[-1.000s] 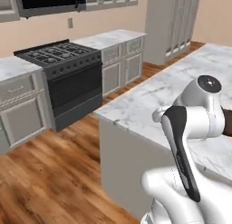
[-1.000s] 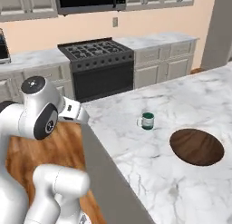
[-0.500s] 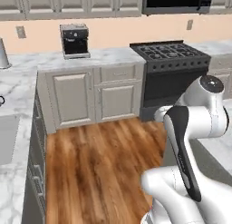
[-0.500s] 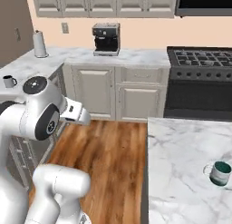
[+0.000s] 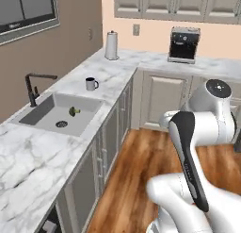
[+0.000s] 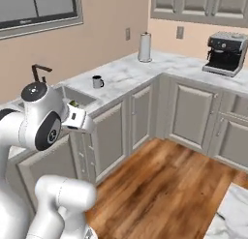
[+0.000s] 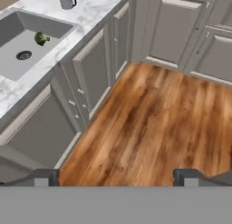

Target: Clear the mugs and bowl far away from the sink.

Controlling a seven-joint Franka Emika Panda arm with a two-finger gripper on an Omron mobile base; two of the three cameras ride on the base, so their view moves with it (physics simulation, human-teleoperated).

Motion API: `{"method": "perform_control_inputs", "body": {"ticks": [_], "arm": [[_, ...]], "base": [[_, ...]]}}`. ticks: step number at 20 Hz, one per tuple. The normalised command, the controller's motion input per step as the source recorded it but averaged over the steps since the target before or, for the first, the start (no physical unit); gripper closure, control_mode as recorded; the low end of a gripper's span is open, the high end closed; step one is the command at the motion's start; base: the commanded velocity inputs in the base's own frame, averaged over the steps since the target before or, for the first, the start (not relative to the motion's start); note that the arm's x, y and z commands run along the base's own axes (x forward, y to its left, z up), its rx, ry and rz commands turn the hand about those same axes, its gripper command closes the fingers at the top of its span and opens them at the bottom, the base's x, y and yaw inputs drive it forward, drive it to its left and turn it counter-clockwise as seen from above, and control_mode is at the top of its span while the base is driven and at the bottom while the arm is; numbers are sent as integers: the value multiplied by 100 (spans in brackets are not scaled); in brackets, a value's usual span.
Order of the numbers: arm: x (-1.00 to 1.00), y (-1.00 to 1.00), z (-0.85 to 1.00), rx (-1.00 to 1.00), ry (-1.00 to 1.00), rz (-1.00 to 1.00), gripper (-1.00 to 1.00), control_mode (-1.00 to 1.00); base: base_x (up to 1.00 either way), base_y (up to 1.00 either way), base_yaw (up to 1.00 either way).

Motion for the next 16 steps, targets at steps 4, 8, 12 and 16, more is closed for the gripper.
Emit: {"method": "perform_control_inputs", "body": {"ticks": [4,8,12,16], "arm": [[0,0,0,0,0,0,-100,100],[0,0,0,0,0,0,-100,100],[0,0,0,0,0,0,-100,100],[0,0,0,0,0,0,-100,100]], "base": [[100,-56,54],[100,-56,39],[100,-76,31],[100,-92,26]]}}
